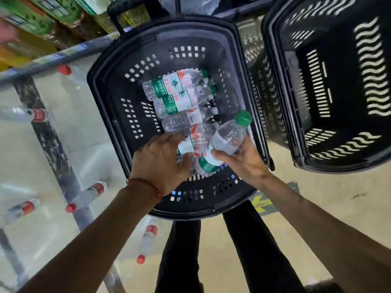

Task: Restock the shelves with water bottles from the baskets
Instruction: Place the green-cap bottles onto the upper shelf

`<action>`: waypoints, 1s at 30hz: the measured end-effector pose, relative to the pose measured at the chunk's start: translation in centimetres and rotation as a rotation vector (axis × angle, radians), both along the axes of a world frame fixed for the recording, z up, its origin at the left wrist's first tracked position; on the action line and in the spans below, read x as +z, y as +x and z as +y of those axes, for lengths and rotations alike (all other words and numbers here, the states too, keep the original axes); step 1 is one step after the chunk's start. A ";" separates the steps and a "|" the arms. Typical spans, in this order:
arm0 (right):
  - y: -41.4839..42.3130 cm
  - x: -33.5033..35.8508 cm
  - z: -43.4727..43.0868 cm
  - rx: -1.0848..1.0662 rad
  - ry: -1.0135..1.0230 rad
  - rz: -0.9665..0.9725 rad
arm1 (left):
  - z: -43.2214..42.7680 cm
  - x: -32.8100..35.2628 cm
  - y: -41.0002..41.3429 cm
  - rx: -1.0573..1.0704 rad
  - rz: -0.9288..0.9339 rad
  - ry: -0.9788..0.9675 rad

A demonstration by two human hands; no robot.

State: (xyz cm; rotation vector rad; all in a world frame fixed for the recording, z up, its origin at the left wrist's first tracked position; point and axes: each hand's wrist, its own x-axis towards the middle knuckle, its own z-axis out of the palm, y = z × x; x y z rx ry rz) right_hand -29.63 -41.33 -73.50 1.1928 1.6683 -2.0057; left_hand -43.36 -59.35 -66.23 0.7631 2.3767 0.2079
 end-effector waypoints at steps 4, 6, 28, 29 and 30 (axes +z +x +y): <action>-0.1 1.6 1.7 -0.008 0.023 0.028 | 0.0 0.0 -0.8 0.014 -0.030 -0.015; -0.5 2.1 2.3 -0.006 0.077 0.028 | -0.2 -0.8 -1.8 0.018 -0.062 -0.075; -2.1 -3.9 -2.7 -0.093 0.392 -0.097 | 4.5 -22.5 -10.3 -0.403 0.148 -0.163; -2.0 -3.7 -2.7 -0.096 0.397 -0.104 | 4.4 -23.1 -10.3 -0.442 0.132 -0.200; -2.0 -3.6 -2.7 -0.100 0.390 -0.110 | 4.3 -23.6 -10.3 -0.451 0.105 -0.228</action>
